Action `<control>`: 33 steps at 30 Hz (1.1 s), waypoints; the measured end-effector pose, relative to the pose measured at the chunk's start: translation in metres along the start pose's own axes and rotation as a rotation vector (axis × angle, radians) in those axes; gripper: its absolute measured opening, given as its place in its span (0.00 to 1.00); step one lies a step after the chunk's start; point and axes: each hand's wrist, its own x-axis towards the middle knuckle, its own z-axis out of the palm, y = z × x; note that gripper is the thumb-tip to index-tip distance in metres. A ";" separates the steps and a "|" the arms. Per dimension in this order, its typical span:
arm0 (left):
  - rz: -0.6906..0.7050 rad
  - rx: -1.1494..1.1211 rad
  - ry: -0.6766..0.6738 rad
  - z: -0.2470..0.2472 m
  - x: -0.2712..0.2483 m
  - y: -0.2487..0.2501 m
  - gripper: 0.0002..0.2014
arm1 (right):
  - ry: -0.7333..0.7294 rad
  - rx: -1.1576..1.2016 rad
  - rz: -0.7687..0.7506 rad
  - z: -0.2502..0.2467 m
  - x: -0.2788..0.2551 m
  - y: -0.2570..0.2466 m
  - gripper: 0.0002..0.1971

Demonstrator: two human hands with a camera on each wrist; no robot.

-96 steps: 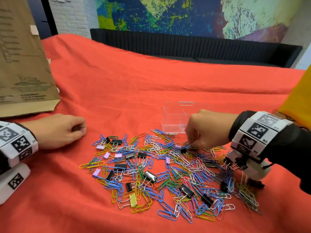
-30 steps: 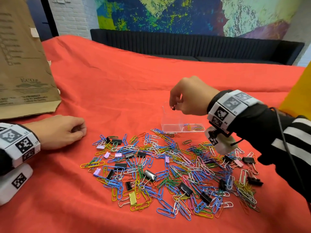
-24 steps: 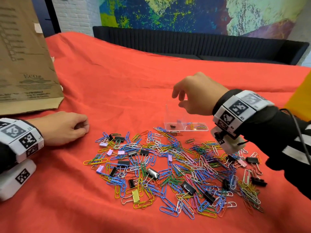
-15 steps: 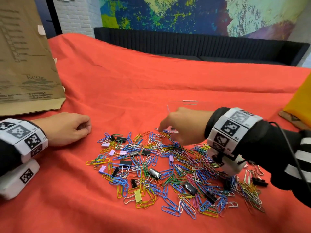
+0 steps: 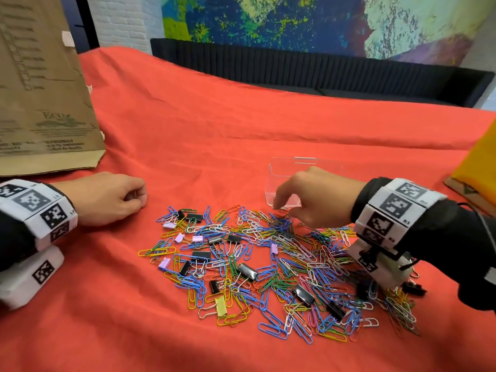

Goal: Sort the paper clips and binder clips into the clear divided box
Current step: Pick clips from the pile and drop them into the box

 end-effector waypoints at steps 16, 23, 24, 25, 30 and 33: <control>0.024 -0.003 0.003 0.004 0.002 -0.005 0.07 | -0.090 0.063 -0.079 0.010 0.000 -0.005 0.24; 0.023 -0.017 0.006 0.005 0.004 -0.007 0.07 | -0.082 0.001 -0.029 0.008 0.002 -0.002 0.11; 0.022 -0.016 0.005 0.005 0.004 -0.007 0.07 | -0.078 0.009 -0.017 0.007 0.001 -0.001 0.10; 0.022 -0.014 0.004 0.006 0.004 -0.007 0.07 | -0.076 0.017 -0.004 0.005 -0.001 0.002 0.09; 0.023 -0.006 0.012 0.007 0.006 -0.010 0.07 | -0.047 0.093 0.061 -0.006 -0.010 0.018 0.07; 0.024 -0.010 0.017 0.009 0.009 -0.014 0.08 | -0.030 0.126 0.084 -0.019 -0.017 0.029 0.07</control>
